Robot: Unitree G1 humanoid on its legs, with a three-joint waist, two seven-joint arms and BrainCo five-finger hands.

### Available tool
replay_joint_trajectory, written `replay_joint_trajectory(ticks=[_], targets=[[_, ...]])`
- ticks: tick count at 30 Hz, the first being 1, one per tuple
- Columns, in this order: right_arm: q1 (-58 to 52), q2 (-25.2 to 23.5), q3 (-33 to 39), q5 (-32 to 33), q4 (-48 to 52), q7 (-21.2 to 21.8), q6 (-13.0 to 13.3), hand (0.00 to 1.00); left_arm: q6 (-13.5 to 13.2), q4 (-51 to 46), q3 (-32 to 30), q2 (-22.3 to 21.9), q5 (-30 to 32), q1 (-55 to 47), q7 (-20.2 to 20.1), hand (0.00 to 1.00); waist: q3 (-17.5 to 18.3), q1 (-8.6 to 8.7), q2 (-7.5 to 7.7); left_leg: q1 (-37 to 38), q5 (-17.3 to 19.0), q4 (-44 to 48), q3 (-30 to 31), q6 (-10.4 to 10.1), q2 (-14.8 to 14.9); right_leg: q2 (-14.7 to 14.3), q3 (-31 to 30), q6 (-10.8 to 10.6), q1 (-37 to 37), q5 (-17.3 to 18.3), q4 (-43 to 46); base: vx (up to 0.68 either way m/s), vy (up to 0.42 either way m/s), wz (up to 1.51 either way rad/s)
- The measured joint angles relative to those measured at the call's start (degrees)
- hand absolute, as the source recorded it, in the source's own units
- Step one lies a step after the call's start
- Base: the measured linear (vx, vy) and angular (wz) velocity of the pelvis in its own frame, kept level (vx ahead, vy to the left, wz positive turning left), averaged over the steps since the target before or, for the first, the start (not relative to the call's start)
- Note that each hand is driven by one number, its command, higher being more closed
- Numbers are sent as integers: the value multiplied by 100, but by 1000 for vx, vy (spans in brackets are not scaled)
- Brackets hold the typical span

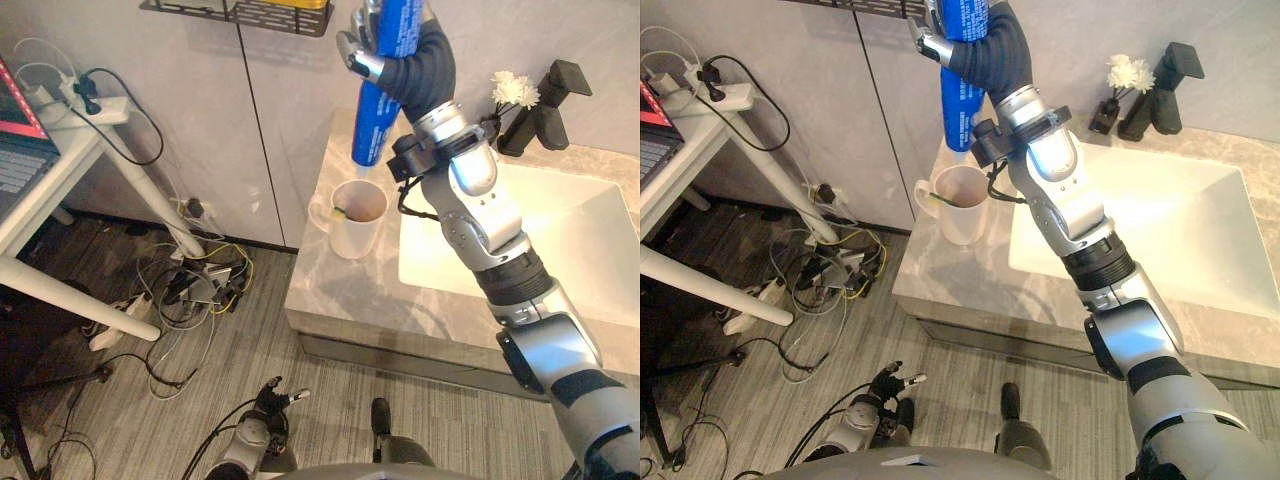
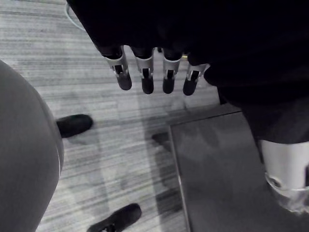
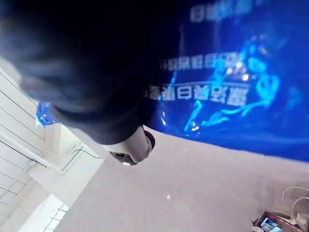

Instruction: Organize washtable

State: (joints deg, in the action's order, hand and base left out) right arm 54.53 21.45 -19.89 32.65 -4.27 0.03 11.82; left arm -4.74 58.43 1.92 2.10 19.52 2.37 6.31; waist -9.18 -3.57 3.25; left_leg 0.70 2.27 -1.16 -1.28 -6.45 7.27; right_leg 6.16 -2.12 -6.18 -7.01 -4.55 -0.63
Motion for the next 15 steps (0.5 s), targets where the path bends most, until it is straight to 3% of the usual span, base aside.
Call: replay_joint_trajectory(ticks=[5,15], targets=[[-257,-204,-19,-3,41,-3,71,100,1,-1,0,24,8,7,58,0,-2,-2,102,-33,-4,6,38,-5,-1,11,67,0,0,1,-3,-1,-3,4],[-491,-231,-46,-17,59,-34,71,100,4,-9,-1,24,8,11,113,0,-4,-1,111,-88,-8,6,95,-13,0,17,133,0,-15,3,-9,2,-2,2]])
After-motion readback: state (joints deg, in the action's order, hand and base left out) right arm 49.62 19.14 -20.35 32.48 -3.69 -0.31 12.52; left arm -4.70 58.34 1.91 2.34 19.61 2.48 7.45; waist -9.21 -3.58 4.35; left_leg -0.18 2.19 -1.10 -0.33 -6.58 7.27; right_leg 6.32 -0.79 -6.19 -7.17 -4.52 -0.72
